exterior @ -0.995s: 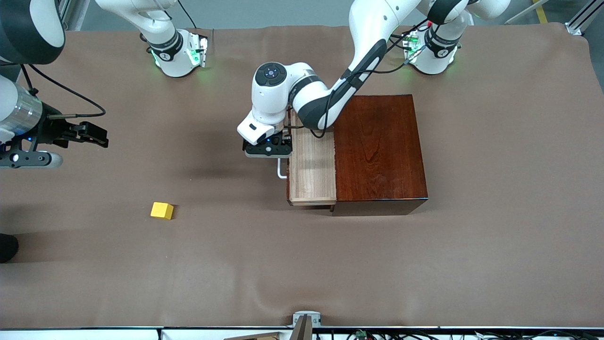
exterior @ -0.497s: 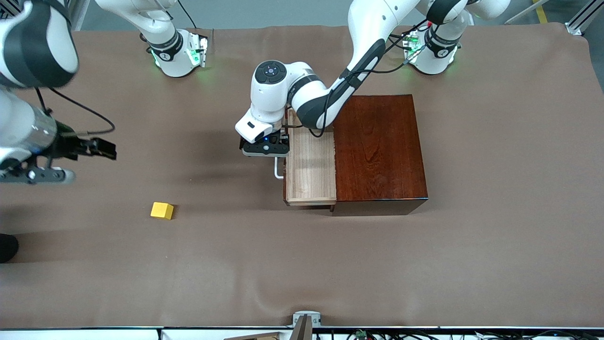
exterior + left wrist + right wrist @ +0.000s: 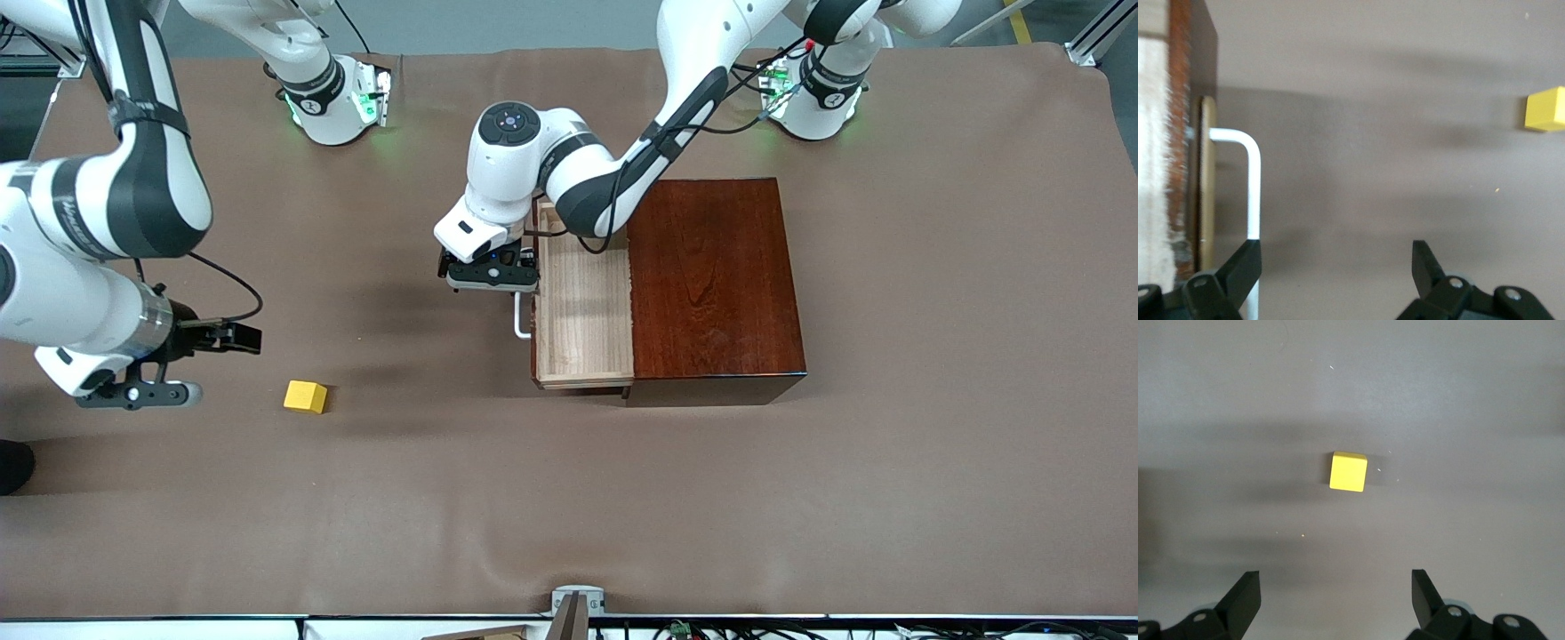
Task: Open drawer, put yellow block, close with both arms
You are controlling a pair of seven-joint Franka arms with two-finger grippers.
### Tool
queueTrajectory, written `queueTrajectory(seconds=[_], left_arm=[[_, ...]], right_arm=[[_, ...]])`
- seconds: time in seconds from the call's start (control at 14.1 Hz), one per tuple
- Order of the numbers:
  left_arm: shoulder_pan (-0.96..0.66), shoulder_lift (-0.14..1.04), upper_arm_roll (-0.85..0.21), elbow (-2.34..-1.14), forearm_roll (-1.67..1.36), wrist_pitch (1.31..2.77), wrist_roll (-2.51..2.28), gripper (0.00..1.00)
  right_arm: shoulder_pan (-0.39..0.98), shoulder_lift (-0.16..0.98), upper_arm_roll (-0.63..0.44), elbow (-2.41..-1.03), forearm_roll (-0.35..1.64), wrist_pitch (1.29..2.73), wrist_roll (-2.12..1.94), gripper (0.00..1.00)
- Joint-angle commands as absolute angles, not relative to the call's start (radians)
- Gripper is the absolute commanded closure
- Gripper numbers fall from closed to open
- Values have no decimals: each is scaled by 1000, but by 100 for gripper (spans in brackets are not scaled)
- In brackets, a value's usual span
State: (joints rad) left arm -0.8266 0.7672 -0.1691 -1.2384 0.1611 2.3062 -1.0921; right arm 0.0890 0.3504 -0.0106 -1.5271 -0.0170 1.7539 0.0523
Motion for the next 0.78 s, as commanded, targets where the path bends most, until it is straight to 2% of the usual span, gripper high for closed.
queueTrajectory(seconds=[0.0,0.5,0.71], left_arm=[[-786,651,-166,-1235,138,2171,-1114,0],[-557,365,-166,-1261,135,1762,-1082,0],[-448,276,-167,-1269,109,1581,-816,0]], right_arm=[[103,353,-12,-1517,-9,1758,63,0],[104,400,-12,-1517,-9,1836,64,0],[106,419,-12,-1516,-9,1856,64,0]])
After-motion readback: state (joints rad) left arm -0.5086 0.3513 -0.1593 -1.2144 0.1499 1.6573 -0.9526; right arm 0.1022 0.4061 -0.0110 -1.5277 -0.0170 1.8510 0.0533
